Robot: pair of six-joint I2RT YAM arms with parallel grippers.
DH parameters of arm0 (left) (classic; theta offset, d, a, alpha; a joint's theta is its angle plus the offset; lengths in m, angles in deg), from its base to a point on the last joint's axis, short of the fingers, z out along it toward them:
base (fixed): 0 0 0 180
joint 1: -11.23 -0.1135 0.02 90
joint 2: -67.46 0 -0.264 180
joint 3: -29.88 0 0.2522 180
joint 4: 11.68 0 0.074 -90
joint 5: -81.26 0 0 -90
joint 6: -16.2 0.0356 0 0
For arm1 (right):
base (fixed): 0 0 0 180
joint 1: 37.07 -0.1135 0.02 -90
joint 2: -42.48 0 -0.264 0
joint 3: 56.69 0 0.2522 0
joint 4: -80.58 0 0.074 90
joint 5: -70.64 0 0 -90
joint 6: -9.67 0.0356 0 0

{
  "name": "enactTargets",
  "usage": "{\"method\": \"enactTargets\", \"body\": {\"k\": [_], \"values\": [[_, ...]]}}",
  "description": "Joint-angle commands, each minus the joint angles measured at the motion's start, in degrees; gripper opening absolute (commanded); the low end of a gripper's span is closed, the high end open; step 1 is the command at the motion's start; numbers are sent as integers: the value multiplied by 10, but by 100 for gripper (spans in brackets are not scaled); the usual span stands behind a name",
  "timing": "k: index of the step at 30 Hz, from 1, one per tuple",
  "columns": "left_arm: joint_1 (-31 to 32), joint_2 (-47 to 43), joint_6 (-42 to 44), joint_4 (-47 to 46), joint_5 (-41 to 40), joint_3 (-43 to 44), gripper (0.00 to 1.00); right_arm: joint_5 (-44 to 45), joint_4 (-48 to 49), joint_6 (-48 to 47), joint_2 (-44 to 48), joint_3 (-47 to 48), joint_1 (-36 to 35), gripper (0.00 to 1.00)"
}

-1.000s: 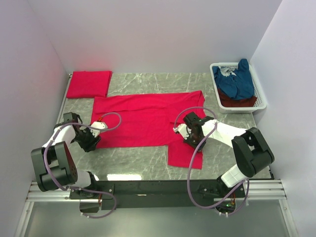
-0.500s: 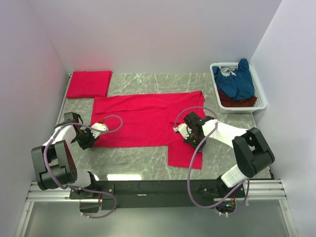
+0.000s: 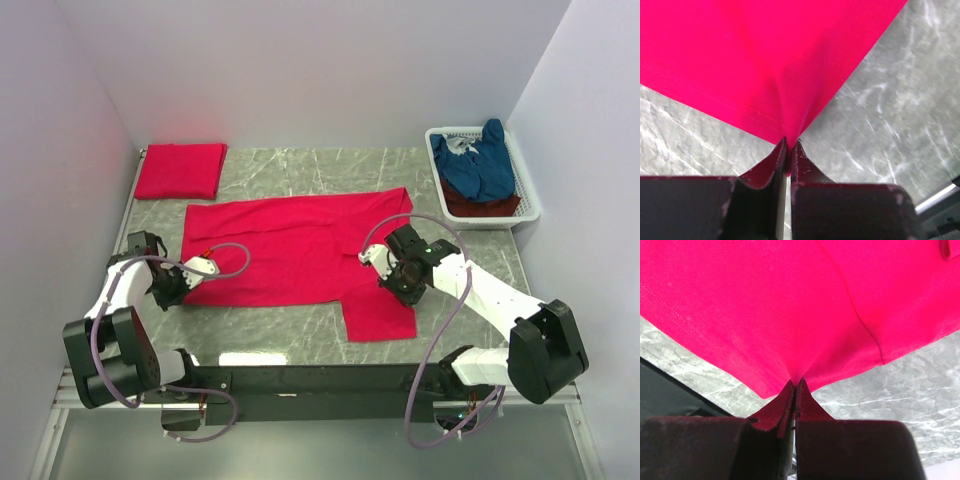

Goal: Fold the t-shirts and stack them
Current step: Fold the tshirt

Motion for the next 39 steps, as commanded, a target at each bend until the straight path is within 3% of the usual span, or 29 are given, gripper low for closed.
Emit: {"method": "enactTargets", "body": {"k": [1,7,14,21,25,28,34,37,38,39], "values": [[-1,-20,18,39,-6,-2,8,-7,-25,0,11,4,3,0],[-3,2,3,42,8,12,9,-1,-33,-7,14,13,3,0],[-12,23,3,76,38,69,2,12,-39,-11,26,44,9,0],[-21,78,-15,94,56,134,1,13,-44,-50,-32,117,53,0],[-21,103,-23,92,62,149,5,7,-50,-64,-72,157,70,0],[-20,108,-8,102,65,140,9,0,-60,-67,-94,170,71,0],[-10,61,57,132,31,39,7,-24,-86,-73,-95,149,71,0],[-7,37,63,119,9,4,21,-28,-99,-80,-86,128,68,0],[-8,31,54,110,8,0,47,-28,-100,-80,-83,124,69,0],[-11,19,53,108,8,0,52,-27,-100,-78,-81,117,68,0]]}}
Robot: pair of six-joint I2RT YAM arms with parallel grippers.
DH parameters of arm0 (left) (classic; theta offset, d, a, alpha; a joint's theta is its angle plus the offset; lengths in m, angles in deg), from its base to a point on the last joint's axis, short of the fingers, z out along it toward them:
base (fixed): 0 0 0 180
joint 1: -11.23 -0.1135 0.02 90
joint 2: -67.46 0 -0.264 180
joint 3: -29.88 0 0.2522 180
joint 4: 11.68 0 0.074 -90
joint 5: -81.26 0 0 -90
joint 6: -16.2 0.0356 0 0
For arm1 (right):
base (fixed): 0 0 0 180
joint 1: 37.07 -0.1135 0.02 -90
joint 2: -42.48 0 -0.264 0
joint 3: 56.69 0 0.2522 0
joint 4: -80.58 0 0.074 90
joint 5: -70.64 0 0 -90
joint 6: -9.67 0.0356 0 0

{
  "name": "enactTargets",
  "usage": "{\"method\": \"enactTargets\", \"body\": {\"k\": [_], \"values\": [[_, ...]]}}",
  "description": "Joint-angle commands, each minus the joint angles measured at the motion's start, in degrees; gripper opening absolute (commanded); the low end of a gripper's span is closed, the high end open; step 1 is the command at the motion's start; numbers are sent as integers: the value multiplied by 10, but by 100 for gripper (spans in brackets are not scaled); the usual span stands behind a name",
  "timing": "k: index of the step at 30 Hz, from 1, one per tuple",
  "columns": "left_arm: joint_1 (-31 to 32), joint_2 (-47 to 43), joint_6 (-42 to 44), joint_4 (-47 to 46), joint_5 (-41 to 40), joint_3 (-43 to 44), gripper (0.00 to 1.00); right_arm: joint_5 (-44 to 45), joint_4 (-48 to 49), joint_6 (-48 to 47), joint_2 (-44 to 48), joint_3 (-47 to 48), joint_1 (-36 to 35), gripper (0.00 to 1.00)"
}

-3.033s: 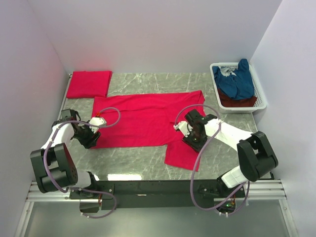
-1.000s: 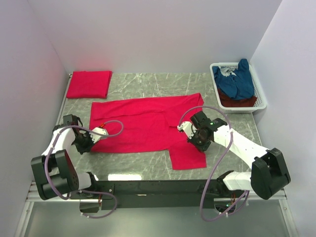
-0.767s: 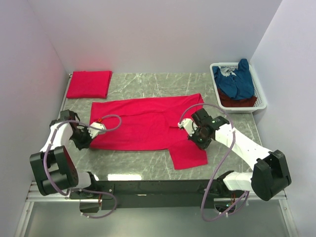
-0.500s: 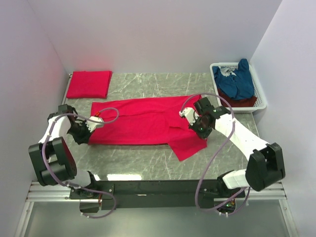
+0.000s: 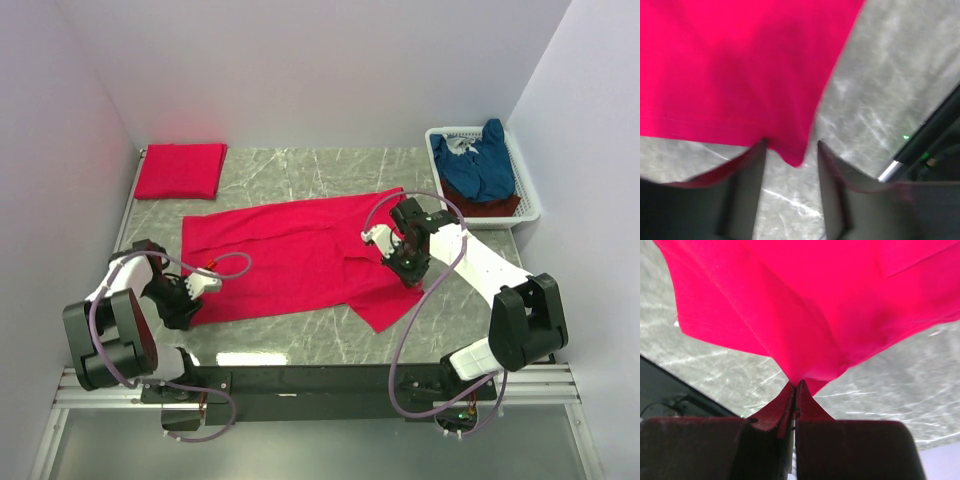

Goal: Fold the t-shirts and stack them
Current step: Fold the tshirt

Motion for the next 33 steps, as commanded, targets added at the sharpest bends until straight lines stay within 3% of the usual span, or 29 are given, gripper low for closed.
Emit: {"method": "enactTargets", "body": {"k": [1,10,15,25,33], "values": [[-6,-43,15,7,-2,-3,54,-10,-26,-10,20,-21,-1,0],[-19,-83,53,69,10,28,45,-15,-24,2,18,-24,-2,0],[-19,-80,61,68,-38,-2,37,-12,-29,2,16,-22,-2,0],[-9,-64,35,-26,-64,-47,49,-26,-27,2,0,-18,-2,0],[14,-51,14,-80,-66,-72,45,-21,-30,-1,-6,-17,-2,0]]}}
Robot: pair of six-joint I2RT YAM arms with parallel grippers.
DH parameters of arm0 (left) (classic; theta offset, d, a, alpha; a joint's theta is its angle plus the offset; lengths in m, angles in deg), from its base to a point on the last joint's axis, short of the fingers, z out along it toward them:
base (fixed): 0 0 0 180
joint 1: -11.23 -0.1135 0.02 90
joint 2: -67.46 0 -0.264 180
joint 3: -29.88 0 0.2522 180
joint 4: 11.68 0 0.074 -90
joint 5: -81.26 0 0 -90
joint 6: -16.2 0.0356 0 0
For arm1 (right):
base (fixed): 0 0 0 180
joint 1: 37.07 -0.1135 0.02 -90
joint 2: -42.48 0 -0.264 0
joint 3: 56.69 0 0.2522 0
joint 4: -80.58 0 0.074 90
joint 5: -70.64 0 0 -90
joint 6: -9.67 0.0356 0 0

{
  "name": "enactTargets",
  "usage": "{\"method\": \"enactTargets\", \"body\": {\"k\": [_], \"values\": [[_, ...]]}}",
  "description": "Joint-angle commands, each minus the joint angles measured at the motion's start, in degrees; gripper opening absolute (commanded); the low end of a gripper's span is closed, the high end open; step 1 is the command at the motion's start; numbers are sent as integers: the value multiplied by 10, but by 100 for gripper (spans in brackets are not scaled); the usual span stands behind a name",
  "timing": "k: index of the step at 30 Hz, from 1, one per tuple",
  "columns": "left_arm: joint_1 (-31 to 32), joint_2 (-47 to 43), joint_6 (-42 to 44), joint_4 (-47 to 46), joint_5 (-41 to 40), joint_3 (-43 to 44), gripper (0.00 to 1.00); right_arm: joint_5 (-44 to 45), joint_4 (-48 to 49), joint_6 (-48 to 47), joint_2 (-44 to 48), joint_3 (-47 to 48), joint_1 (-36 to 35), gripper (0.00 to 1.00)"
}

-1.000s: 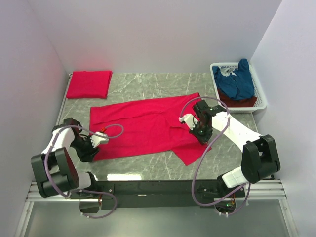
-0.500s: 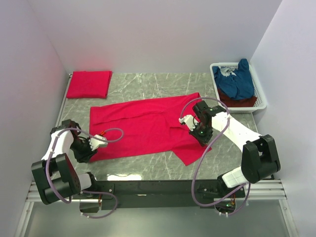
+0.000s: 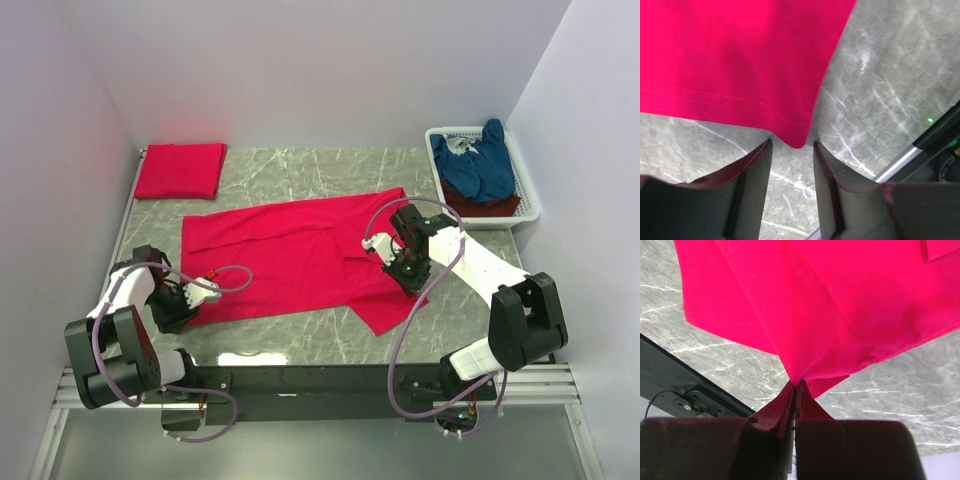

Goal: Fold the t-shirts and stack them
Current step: Fold the tshirt

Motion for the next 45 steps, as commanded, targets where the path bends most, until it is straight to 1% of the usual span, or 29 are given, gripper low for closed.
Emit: {"method": "enactTargets", "body": {"k": [1,3,4,8,9,13,17,22,23,24,25,26,27,30,36,42,45], "values": [[16,7,-17,-63,6,-25,44,-4,-7,-1,-5,10,-1,0],[29,9,-29,-64,5,-25,37,-3,-5,-1,-7,8,-2,0],[30,10,-33,-57,5,-23,29,-3,-5,0,-6,7,-2,0],[31,8,-34,-28,6,-6,3,-4,-6,0,-6,8,-2,0],[30,4,-33,-20,7,5,1,-4,-7,-1,-4,7,-1,0],[23,-10,-25,37,34,48,1,-7,-10,-1,0,10,-2,0],[24,-12,-23,85,43,96,1,-11,-15,-3,6,14,-2,0],[24,0,-21,106,40,111,1,-13,-21,-6,15,18,0,0],[24,1,-19,109,39,109,5,-13,-23,-7,15,19,-1,0],[23,-1,-6,119,40,105,12,-15,-24,-7,16,20,-1,0],[24,-5,2,120,39,99,27,-16,-24,-7,14,24,-2,0],[25,-18,7,119,38,92,31,-16,-24,-7,13,24,-2,0],[27,-25,10,114,37,73,33,-17,-25,-8,12,24,0,0],[41,-39,16,89,22,37,34,-21,-27,-8,9,28,0,0],[46,-23,14,69,32,39,39,-27,-28,-8,0,27,0,0],[67,-25,19,30,8,5,40,-33,-31,-9,-6,33,0,0],[78,-25,9,3,2,-11,40,-31,-31,-10,-12,30,0,0]]}}
